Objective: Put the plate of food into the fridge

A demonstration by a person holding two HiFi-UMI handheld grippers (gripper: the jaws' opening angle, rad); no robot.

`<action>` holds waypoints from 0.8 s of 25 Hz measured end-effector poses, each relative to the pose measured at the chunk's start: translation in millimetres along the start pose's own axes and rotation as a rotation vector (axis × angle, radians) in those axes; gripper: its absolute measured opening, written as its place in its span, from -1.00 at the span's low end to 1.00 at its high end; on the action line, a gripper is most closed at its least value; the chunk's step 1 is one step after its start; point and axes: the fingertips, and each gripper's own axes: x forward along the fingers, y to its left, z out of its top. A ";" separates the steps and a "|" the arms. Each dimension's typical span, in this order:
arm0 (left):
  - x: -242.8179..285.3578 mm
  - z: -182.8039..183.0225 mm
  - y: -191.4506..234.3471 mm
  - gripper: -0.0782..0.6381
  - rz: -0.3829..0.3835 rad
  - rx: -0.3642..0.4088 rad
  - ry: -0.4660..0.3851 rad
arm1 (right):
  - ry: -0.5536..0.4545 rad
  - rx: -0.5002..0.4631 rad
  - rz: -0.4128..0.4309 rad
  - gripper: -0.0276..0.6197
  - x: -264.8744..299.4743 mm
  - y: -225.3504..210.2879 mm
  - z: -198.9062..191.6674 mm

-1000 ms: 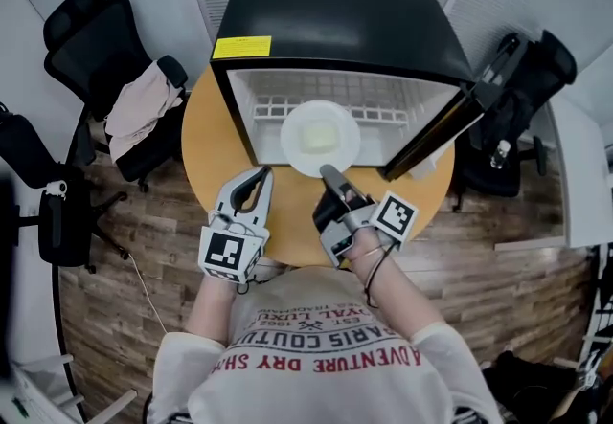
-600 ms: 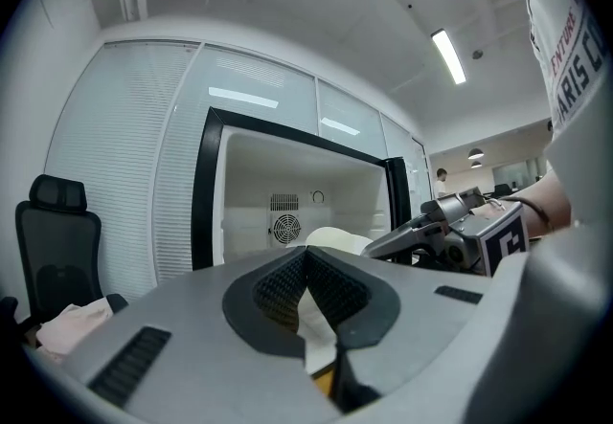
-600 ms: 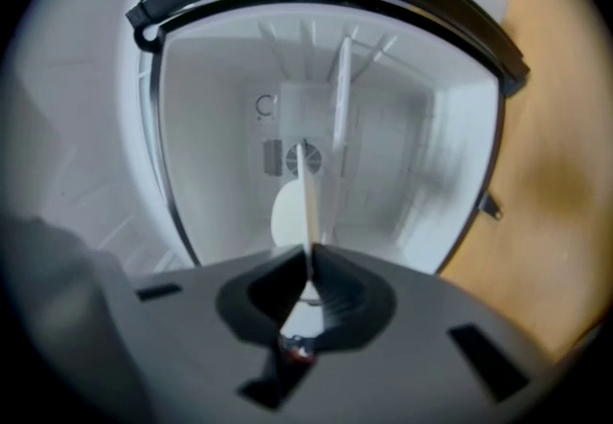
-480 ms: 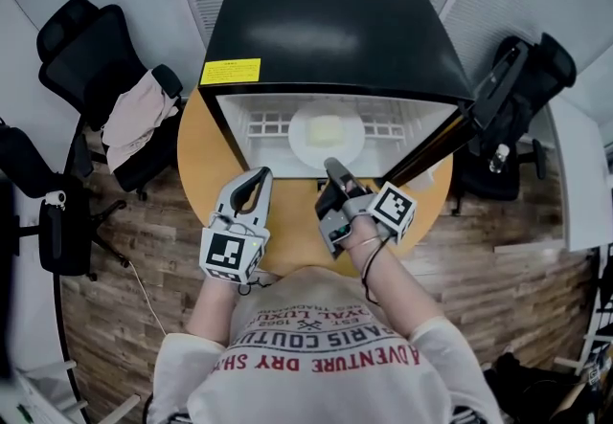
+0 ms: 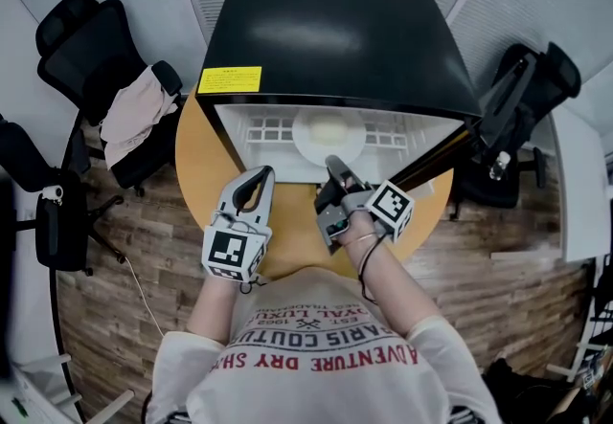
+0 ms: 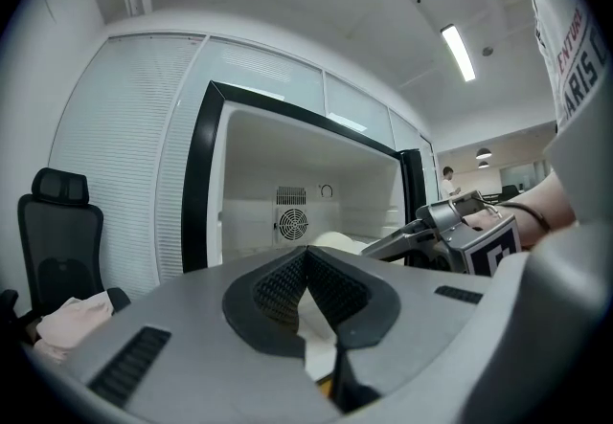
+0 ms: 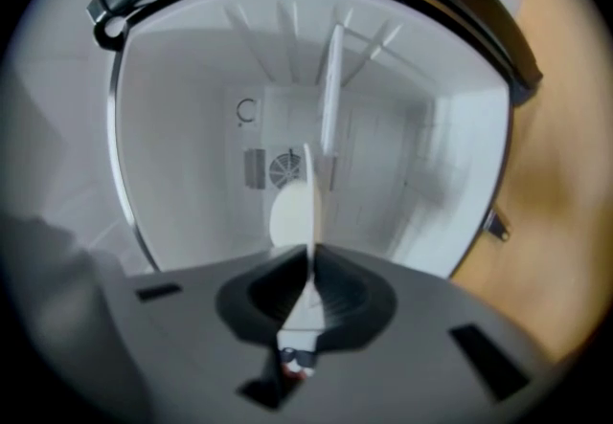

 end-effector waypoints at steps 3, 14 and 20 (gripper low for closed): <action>1.7 -3.0 4.6 -0.69 0.013 -0.003 0.009 | -0.009 -0.001 0.003 -0.79 5.8 0.0 3.1; 7.3 -12.5 9.3 -0.69 0.020 -0.014 0.028 | -0.005 -0.062 -0.005 -0.34 23.1 -5.8 8.4; 11.0 -17.4 10.7 -0.69 0.023 -0.023 0.039 | -0.001 -0.125 -0.020 -0.26 31.2 -8.4 15.5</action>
